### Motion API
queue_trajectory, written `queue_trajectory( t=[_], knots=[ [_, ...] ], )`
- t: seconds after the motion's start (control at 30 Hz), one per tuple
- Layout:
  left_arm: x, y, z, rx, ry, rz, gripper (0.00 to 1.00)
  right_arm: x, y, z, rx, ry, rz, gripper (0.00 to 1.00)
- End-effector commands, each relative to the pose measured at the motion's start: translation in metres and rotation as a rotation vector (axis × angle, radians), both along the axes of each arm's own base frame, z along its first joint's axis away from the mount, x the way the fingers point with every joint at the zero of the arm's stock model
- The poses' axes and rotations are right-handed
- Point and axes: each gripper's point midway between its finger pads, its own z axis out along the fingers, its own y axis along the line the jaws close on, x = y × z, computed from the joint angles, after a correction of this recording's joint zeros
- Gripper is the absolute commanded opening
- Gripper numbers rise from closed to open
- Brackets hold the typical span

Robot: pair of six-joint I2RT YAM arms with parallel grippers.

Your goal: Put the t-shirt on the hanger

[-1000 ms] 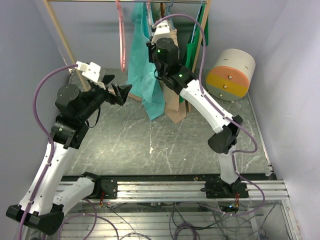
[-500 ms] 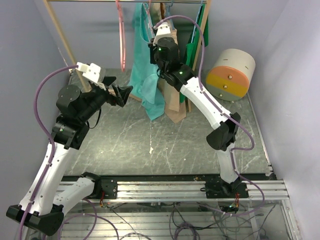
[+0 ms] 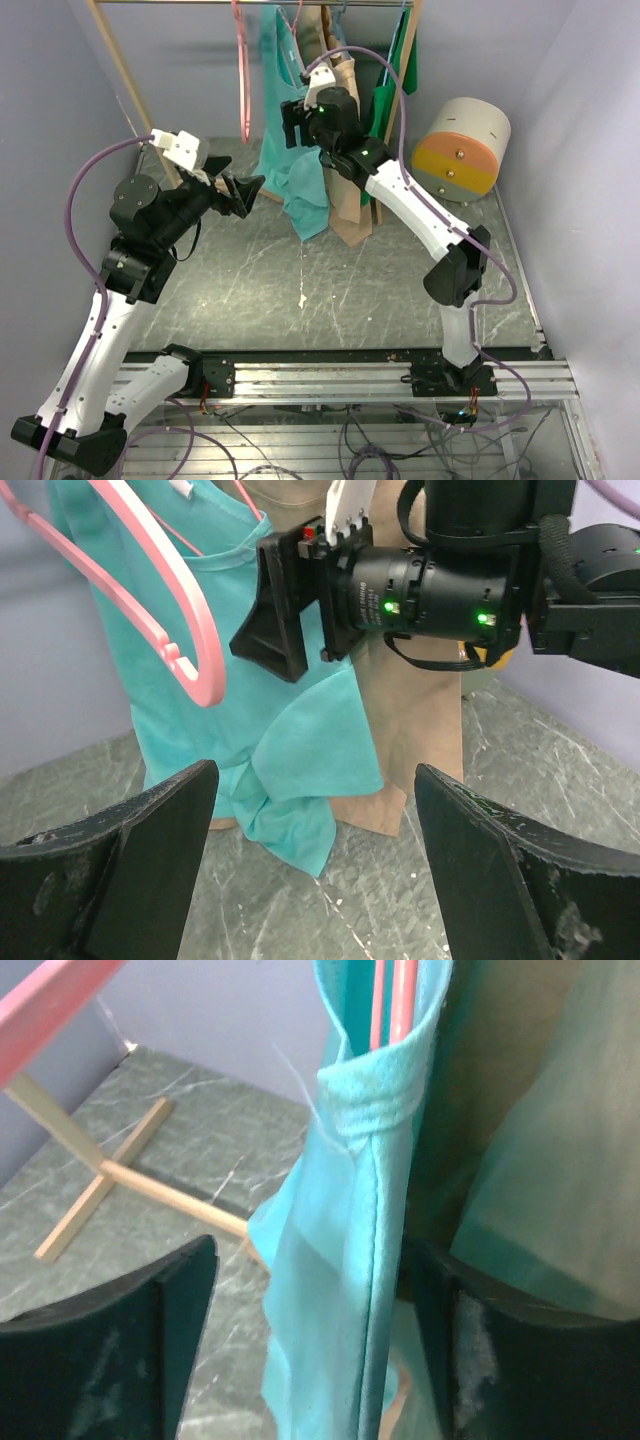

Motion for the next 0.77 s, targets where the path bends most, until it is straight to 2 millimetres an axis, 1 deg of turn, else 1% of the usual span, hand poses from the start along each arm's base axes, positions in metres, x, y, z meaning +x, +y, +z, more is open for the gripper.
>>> queue_trajectory(
  t=[0.0, 0.03, 0.1, 0.13, 0.2, 0.27, 0.37, 0.4, 0.47, 0.5, 0.53, 0.6, 0.73],
  knots=[
    [-0.005, 0.002, -0.001, 0.005, -0.008, -0.005, 0.90, -0.045, -0.008, 0.076, 0.083, -0.115, 0.107, 0.83],
    [-0.006, 0.002, -0.002, 0.009, -0.005, -0.007, 0.90, -0.054, -0.010, 0.082, 0.090, -0.114, 0.131, 0.98],
    [-0.007, 0.003, -0.005, 0.021, 0.001, -0.005, 0.90, -0.078, -0.018, 0.097, 0.115, -0.123, 0.179, 1.00],
    [-0.007, 0.004, -0.006, 0.030, 0.001, -0.004, 0.90, -0.095, -0.023, 0.108, 0.129, -0.131, 0.214, 1.00],
    [-0.008, 0.004, -0.009, 0.043, 0.006, -0.004, 0.90, -0.121, -0.037, 0.114, 0.147, -0.125, 0.236, 1.00],
    [-0.011, 0.005, -0.011, 0.048, 0.010, -0.005, 0.90, -0.143, -0.052, 0.108, 0.163, -0.097, 0.229, 1.00],
    [-0.014, 0.005, -0.016, 0.055, 0.021, -0.010, 0.90, -0.171, -0.074, 0.085, 0.197, -0.035, 0.162, 1.00],
    [-0.014, 0.005, -0.018, 0.055, 0.027, -0.010, 0.90, -0.176, -0.083, 0.072, 0.209, 0.000, 0.118, 1.00],
    [-0.015, 0.005, -0.022, 0.057, 0.041, -0.017, 0.90, -0.188, -0.097, 0.053, 0.256, 0.048, 0.064, 1.00],
    [-0.015, 0.004, -0.023, 0.057, 0.046, -0.020, 0.90, -0.194, -0.102, 0.046, 0.295, 0.068, 0.050, 1.00],
    [-0.016, 0.003, -0.025, 0.056, 0.050, -0.024, 0.90, -0.200, -0.107, 0.045, 0.336, 0.069, 0.046, 1.00],
    [-0.016, 0.002, -0.026, 0.056, 0.056, -0.030, 0.90, -0.207, -0.114, 0.040, 0.396, 0.074, 0.031, 1.00],
    [-0.016, 0.001, -0.026, 0.063, 0.059, -0.036, 0.90, -0.203, -0.130, 0.035, 0.409, 0.096, -0.072, 1.00]
  ],
)
